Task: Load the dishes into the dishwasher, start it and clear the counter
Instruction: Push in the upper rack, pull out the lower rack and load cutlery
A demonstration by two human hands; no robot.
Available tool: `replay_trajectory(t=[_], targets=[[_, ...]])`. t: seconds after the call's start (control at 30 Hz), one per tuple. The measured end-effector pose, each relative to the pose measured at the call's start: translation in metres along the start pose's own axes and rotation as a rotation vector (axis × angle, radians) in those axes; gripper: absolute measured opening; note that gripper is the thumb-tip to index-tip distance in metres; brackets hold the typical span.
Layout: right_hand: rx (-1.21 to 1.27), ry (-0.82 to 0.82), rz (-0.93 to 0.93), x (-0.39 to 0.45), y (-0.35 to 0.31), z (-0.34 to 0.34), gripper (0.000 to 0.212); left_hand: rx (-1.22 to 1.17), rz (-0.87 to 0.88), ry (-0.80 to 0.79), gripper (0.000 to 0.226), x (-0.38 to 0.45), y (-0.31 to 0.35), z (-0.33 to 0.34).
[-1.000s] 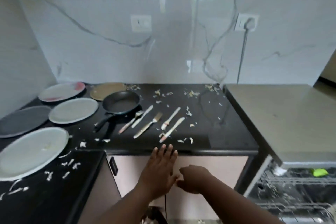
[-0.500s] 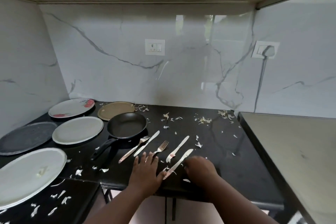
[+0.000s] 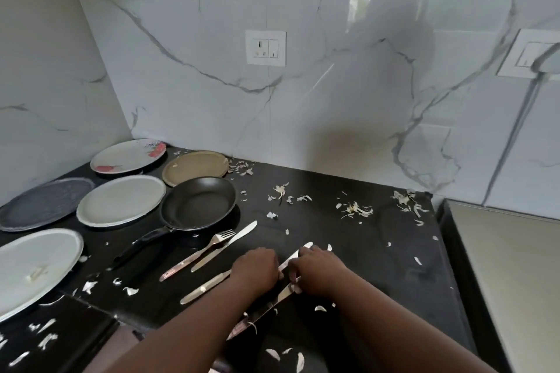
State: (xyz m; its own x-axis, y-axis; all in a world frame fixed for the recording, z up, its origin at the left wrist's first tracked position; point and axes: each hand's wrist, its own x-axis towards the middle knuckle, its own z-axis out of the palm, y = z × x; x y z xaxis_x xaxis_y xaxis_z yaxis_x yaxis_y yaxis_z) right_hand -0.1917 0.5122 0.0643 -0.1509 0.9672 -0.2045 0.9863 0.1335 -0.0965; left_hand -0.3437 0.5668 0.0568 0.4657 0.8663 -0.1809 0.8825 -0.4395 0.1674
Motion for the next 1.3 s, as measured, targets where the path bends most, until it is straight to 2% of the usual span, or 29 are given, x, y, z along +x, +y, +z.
replay_trajectory(t=[0.17, 0.4, 0.5, 0.57, 0.63, 0.73, 0.8, 0.87, 0.93, 1.1, 1.17, 1.3], targets=[[-0.107, -0.13, -0.075, 0.019, 0.0, -0.006, 0.03, -0.047, -0.146, -0.118, 0.027, 0.009, 0.006, -0.007], [-0.118, -0.218, -0.046, 0.016, 0.001, -0.005, 0.049, -0.014, -0.102, -0.258, 0.016, 0.013, 0.009, -0.012], [-0.052, -0.17, -0.045, 0.006, -0.001, -0.008, 0.038, 0.028, -0.035, -0.255, 0.014, 0.013, 0.011, -0.013], [0.016, -0.115, -0.026, -0.002, -0.003, -0.011, 0.022, 0.032, 0.028, -0.19, 0.015, 0.014, 0.008, -0.015], [0.149, -0.066, 0.073, -0.014, -0.006, -0.015, 0.008, -0.048, 0.07, -0.095, 0.021, 0.015, 0.003, -0.02], [0.541, 0.075, 0.273, -0.032, -0.01, -0.029, 0.015, -0.261, 0.111, 0.027, 0.015, 0.015, -0.006, -0.041], [0.767, 0.24, 0.335, -0.044, -0.015, -0.042, 0.024, -0.403, 0.125, 0.081, 0.008, 0.013, -0.011, -0.058], [0.95, 0.426, 0.411, -0.055, -0.019, -0.052, 0.019, -0.637, 0.106, 0.083, 0.002, 0.012, -0.014, -0.072], [1.196, 0.614, 0.507, -0.068, -0.023, -0.057, 0.004, -0.816, 0.102, 0.016, 0.01, 0.008, -0.013, -0.085], [1.63, 0.98, 0.655, -0.111, -0.03, -0.06, 0.016, -1.064, 0.167, -0.192, 0.014, -0.002, 0.009, -0.101], [1.696, 1.088, 0.675, -0.132, -0.03, -0.06, 0.015, -1.174, 0.251, -0.269, 0.005, -0.009, 0.022, -0.099], [1.733, 1.181, 0.734, -0.176, -0.029, -0.054, 0.017, -1.299, 0.354, -0.376, 0.013, -0.031, 0.06, -0.086]])
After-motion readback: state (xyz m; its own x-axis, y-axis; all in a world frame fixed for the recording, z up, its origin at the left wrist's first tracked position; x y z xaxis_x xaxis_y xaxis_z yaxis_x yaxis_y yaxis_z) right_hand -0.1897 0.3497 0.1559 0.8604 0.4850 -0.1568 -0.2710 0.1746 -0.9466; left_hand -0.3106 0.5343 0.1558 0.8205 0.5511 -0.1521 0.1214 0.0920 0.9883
